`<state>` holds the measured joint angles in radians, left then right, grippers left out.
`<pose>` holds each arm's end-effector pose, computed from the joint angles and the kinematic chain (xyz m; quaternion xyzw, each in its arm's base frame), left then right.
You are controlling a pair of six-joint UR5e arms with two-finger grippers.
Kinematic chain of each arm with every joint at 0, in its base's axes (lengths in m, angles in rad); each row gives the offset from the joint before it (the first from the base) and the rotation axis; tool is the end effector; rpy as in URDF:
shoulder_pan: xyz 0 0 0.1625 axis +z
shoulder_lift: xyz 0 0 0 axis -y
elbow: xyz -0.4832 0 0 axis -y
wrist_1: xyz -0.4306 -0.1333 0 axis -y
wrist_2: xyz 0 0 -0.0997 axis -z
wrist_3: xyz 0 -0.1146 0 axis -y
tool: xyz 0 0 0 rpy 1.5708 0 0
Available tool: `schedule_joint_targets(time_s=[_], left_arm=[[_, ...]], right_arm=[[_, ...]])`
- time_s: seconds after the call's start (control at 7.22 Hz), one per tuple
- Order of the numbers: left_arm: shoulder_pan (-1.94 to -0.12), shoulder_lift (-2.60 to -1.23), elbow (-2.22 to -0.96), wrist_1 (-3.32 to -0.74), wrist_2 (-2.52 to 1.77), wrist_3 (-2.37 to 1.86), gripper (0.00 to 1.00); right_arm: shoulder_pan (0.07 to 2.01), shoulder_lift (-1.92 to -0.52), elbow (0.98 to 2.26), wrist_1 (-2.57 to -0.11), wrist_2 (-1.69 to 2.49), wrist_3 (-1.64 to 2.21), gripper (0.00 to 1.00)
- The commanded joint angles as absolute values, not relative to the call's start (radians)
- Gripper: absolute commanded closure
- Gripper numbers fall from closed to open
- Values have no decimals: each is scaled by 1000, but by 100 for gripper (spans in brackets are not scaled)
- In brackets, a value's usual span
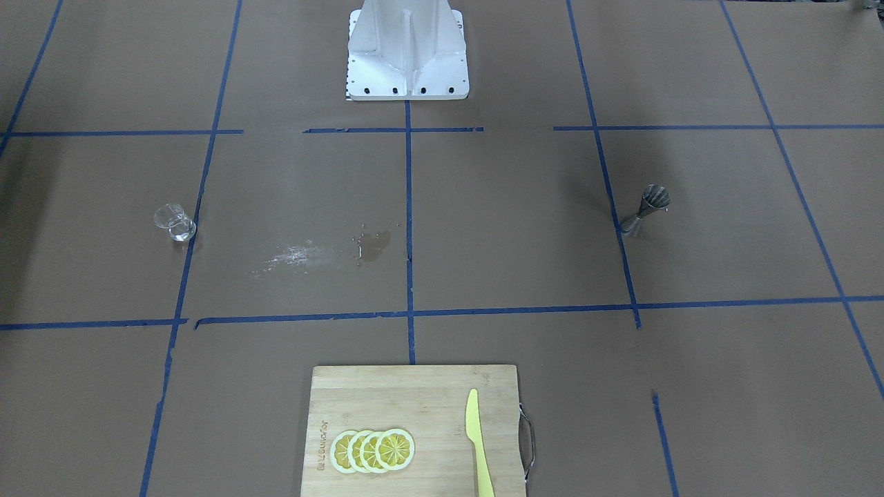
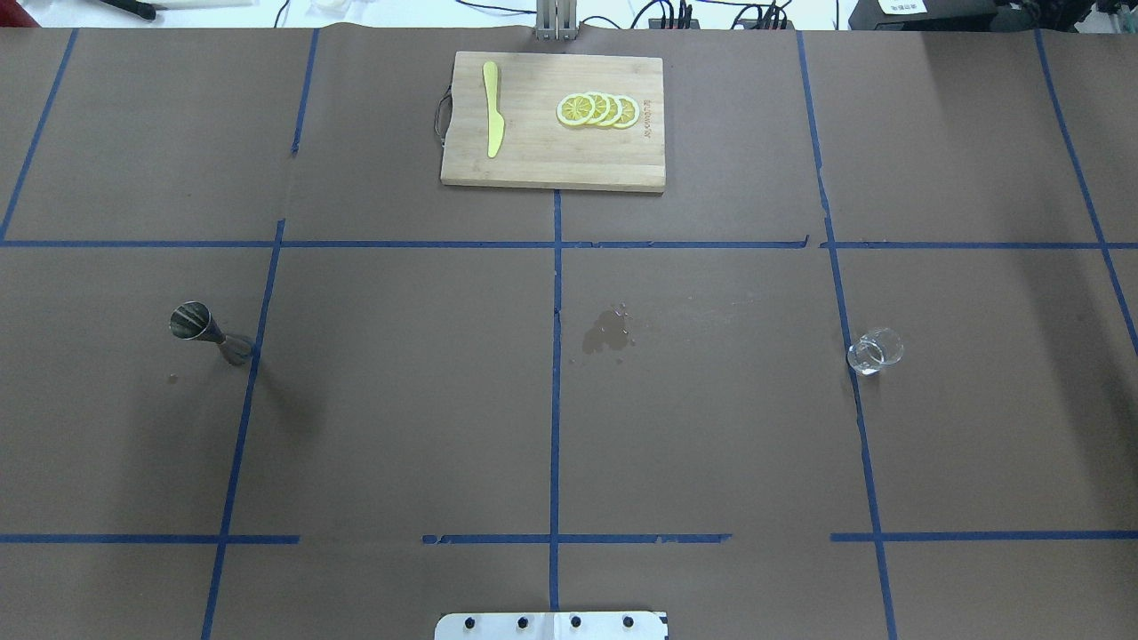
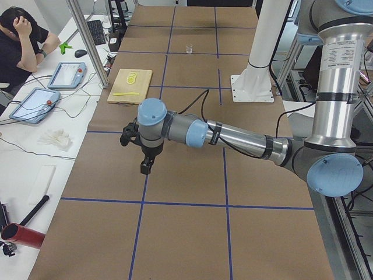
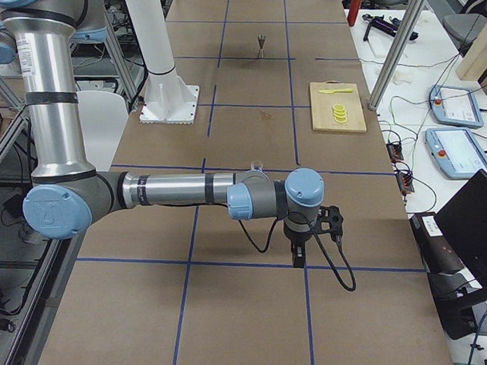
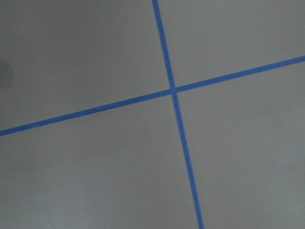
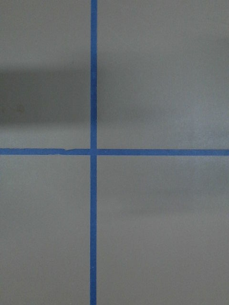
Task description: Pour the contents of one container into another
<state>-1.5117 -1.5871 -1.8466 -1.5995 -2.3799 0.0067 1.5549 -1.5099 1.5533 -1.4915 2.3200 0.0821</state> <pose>-0.0184 -0.5418 0.5653 0.1366 0.3923 0.0927 0.9049 0.0462 -0.5696 0.6972 0.0391 -0.3676 0.0083 0.9291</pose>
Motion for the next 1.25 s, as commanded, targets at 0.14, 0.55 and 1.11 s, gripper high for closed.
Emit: schedule_joint_targets(time_s=[0.14,0.55,1.11], left_arm=[[-1332,-1548,-2134,-1606,-2356,-356,0],[-983,-1406,-2259,-1920,-2071,-921,0],[-642,-1289,-2263,-2160,-1639,-1219,0]], right_arm=[[1523,-1474,1574,-1471,2322,90,0],[1517,-1473,1577,-1471,2327,106,0],[1453,-1465,1635,-1465,2373,121,0]])
